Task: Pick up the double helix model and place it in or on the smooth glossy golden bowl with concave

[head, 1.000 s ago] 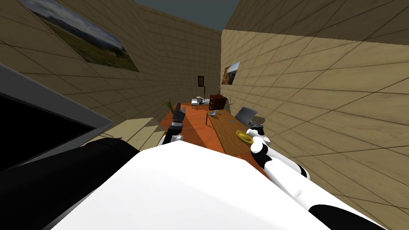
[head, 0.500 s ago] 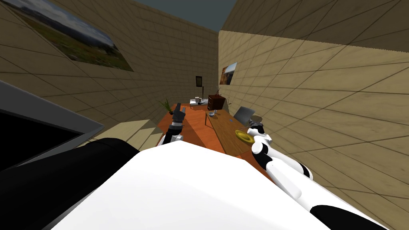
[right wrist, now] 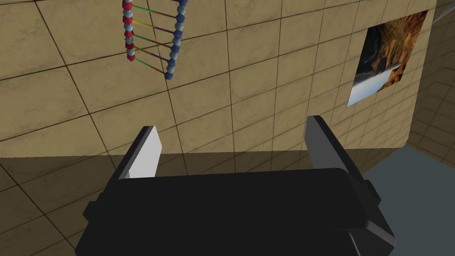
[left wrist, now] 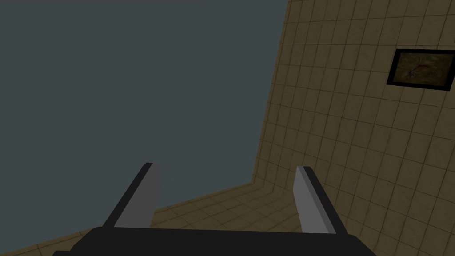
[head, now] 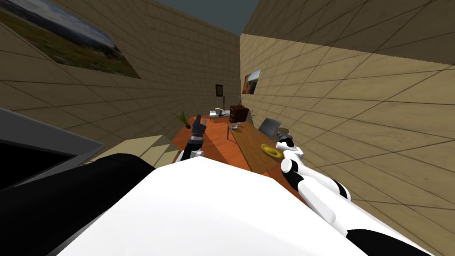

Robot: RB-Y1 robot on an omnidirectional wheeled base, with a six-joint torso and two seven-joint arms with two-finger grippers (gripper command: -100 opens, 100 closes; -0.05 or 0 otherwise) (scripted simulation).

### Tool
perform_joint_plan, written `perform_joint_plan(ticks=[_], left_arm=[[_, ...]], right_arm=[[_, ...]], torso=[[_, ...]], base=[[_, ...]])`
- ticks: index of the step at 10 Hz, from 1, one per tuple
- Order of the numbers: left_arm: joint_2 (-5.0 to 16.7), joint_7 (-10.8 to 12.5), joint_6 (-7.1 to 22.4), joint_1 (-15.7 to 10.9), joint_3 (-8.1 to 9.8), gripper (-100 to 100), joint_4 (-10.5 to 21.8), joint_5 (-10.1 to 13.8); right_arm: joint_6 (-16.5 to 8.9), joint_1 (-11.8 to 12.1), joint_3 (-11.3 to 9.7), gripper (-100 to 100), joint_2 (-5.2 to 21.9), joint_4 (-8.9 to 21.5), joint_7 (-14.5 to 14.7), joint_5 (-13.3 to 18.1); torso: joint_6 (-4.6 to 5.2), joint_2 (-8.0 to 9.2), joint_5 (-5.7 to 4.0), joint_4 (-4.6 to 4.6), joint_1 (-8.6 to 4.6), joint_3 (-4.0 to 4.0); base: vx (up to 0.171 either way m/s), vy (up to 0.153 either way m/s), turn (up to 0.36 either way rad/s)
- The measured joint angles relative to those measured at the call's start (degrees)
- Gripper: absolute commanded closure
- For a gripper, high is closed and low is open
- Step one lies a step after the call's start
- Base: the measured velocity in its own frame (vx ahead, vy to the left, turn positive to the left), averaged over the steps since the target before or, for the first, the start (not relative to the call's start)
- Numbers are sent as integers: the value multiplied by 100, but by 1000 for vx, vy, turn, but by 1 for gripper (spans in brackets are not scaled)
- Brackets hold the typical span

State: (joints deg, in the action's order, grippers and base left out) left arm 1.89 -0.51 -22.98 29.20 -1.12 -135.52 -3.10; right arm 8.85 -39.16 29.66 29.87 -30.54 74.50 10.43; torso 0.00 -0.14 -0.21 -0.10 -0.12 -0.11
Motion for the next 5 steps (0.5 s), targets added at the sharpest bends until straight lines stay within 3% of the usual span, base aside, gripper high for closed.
perform_joint_plan(ticks=[3,5], left_arm=[[0,0,0,1,0,0,0,0],[0,0,0,0,0,0,0,0]], right_arm=[[-174,36,-370,-100,82,-224,-494,261],[-180,-3,-463,-100,130,-169,-768,344]], torso=[[3,-4,2,-1,8,-2],[-1,-1,0,-1,-1,-1]], base=[[30,42,-82],[18,20,-57]])
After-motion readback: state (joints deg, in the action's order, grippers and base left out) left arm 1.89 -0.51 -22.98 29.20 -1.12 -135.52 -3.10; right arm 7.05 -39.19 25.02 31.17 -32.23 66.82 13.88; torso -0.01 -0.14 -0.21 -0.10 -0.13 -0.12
